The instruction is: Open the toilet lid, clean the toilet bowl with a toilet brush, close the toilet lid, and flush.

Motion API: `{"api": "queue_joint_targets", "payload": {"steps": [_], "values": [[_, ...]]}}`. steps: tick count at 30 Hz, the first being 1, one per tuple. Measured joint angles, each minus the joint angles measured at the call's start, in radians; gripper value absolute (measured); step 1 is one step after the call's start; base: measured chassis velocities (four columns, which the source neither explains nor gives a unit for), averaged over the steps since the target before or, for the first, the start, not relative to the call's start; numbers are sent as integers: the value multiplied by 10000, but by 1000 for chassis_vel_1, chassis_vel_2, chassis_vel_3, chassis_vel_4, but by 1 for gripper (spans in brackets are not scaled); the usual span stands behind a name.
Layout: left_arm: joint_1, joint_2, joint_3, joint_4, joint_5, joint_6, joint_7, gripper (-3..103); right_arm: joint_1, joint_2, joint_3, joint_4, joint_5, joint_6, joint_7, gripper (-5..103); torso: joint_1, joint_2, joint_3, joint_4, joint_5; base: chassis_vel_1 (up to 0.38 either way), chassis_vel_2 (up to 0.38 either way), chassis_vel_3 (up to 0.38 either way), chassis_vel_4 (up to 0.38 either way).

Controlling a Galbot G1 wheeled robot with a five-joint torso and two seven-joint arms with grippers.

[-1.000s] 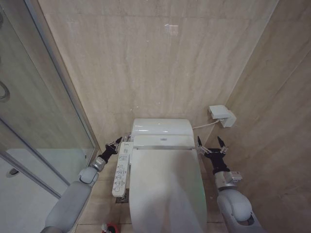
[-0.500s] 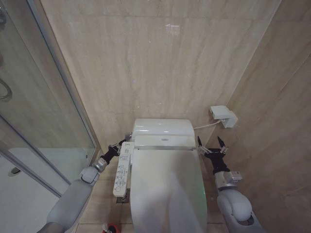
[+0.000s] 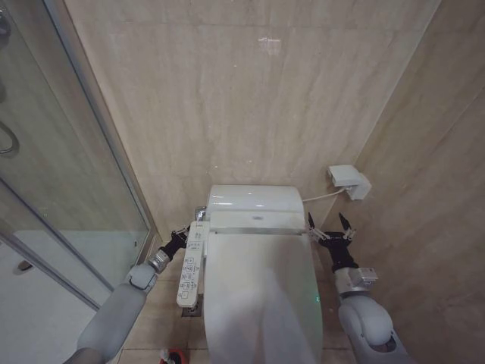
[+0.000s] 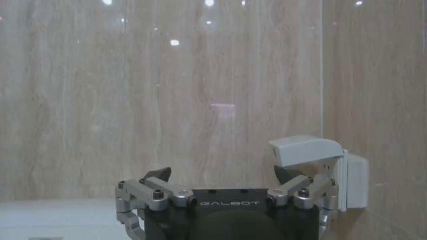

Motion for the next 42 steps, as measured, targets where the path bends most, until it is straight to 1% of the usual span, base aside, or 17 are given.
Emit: {"api": "queue_joint_targets", "payload": {"steps": [10,31,35,37,38,40,41,42], "values": [[-70,-65,-19,23,-16,14,16,0,0,0,0,0,0,-1,0,100,1,0,-1,3,1,0,0,0,0],[-72,-81,-91,35,-39,16,35,0,0,0,0,0,0,-1,0,100,1,1,-3,-1,1,0,0,0,0],[81,-141,-400,6,-38,21,0,0,0,0,0,0,0,-1,0,100,1,2,-3,-6,0,0,0,0,0],[395,-209,-819,-129,-106,116,-344,0,0,0,0,0,0,-1,0,100,-3,5,-9,-12,9,0,0,0,0],[395,-209,-819,-129,-106,116,-344,0,0,0,0,0,0,-1,0,100,-3,5,-9,-12,9,0,0,0,0],[813,-236,-1150,-300,-186,412,-856,0,0,0,1,0,0,-1,1,100,-1,4,-5,-8,-1,0,0,0,0],[1077,-255,-1406,-437,-228,529,-1116,0,1,0,0,0,0,-1,0,100,-2,4,-5,0,1,0,0,0,0],[1077,-255,-1406,-437,-228,529,-1116,0,1,0,0,0,0,-1,0,100,-2,4,-5,0,1,0,0,0,0]]}}
